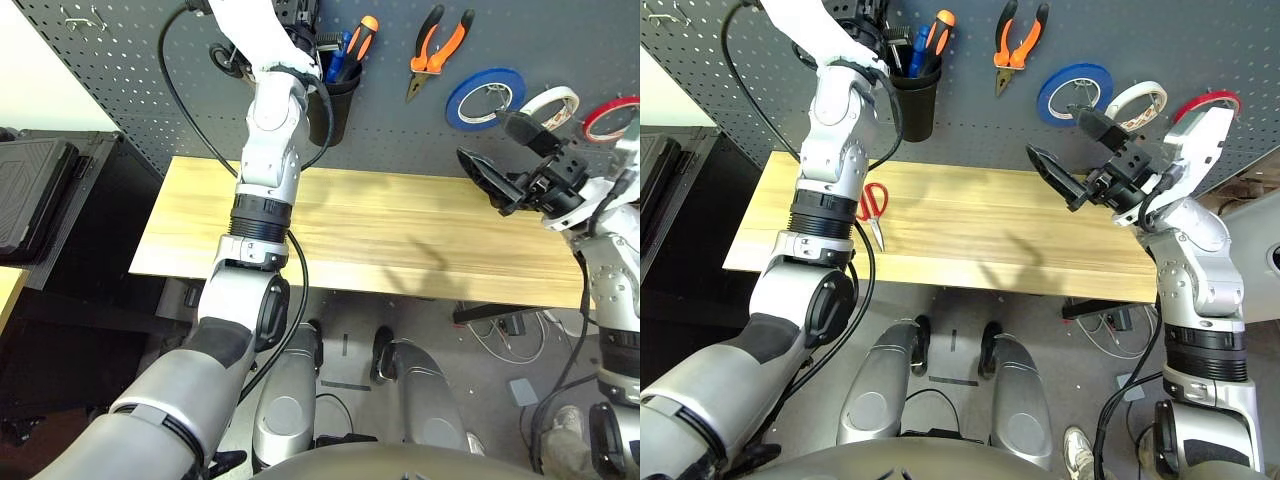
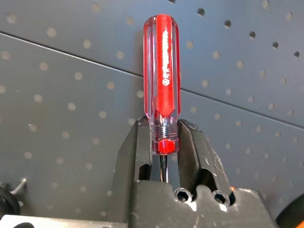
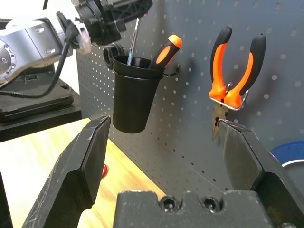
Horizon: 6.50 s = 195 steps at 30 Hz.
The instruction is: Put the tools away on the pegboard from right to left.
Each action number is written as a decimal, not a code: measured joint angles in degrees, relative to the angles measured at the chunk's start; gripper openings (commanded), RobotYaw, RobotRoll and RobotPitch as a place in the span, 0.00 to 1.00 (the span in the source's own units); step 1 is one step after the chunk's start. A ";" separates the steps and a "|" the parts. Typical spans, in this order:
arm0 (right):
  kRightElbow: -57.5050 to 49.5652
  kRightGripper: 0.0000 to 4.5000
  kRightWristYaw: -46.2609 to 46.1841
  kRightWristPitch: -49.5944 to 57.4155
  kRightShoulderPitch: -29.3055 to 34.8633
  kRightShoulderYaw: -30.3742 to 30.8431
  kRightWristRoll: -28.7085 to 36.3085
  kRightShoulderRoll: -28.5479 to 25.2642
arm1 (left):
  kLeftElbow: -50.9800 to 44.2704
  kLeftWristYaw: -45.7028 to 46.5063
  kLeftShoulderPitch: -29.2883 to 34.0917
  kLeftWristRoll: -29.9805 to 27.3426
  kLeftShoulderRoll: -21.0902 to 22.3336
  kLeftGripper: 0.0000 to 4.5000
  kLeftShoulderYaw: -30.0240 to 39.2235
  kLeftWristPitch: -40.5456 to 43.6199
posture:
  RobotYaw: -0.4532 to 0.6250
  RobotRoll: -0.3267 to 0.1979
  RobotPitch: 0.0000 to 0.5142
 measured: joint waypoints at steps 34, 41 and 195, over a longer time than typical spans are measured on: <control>0.10 1.00 0.92 3.23 0.79 9.30 -7.09 -1.47 | -45.87 -0.58 34.23 3.85 6.11 0.99 -6.16 27.66 | 0.60 0.62 0.48; 1.21 1.00 -2.15 9.81 0.41 17.77 -16.04 -2.36 | -44.98 -0.02 40.28 7.33 6.38 0.99 -7.65 30.86 | 0.61 0.62 0.51; 0.90 1.00 2.59 -0.50 -8.41 9.06 -3.32 4.16 | -11.67 -0.86 17.71 -18.47 8.12 0.01 14.26 17.59 | 0.58 0.62 0.36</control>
